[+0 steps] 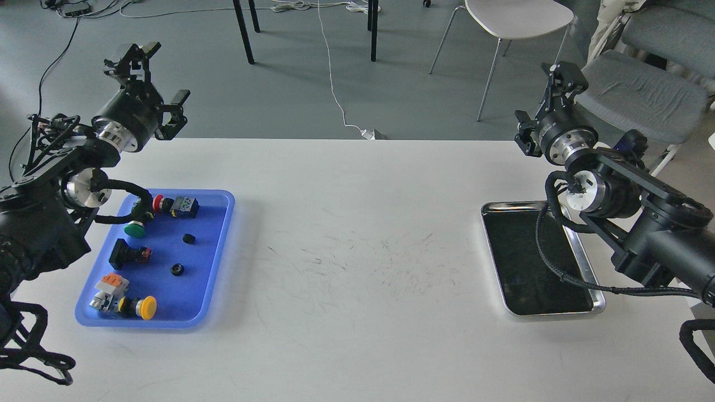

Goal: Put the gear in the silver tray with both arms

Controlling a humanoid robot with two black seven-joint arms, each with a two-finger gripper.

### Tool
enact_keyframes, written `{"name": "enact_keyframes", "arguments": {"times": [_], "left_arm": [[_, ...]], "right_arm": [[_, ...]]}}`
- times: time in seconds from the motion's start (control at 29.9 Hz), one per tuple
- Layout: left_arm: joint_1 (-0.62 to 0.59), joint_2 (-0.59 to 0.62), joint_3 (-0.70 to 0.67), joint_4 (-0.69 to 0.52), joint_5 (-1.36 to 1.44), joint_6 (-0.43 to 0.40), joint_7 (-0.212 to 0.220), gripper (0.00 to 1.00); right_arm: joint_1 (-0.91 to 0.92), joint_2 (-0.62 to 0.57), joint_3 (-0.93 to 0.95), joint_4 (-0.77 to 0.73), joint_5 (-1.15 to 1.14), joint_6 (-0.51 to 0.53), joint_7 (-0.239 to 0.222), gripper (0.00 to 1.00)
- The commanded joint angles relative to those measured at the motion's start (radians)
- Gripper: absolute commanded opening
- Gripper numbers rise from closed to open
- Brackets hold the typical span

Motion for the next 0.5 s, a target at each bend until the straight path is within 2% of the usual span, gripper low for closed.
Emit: {"name": "enact_keyframes", "arguments": {"times": [0.0, 0.27, 0.47], "left_arm": [[-0.014, 0.023, 0.021, 0.0, 0.091, 0.0, 0.005, 0.99], [-0.022, 0.075, 0.019, -0.009, 0.339, 0.0, 0.002, 0.99], [-0.08, 0.117, 0.019, -0.005, 0.481, 0.0, 0.002, 0.99]], "right_arm": [[-0.001, 0.0, -0.001, 0.0, 0.0, 0.0, 0.0, 0.99], [-0.003, -0.001, -0.002, -0.002, -0.002, 0.0, 0.0, 0.99], [-0.008, 0.0, -0.004, -0.002, -0.002, 0.0, 0.0, 0.99]]}}
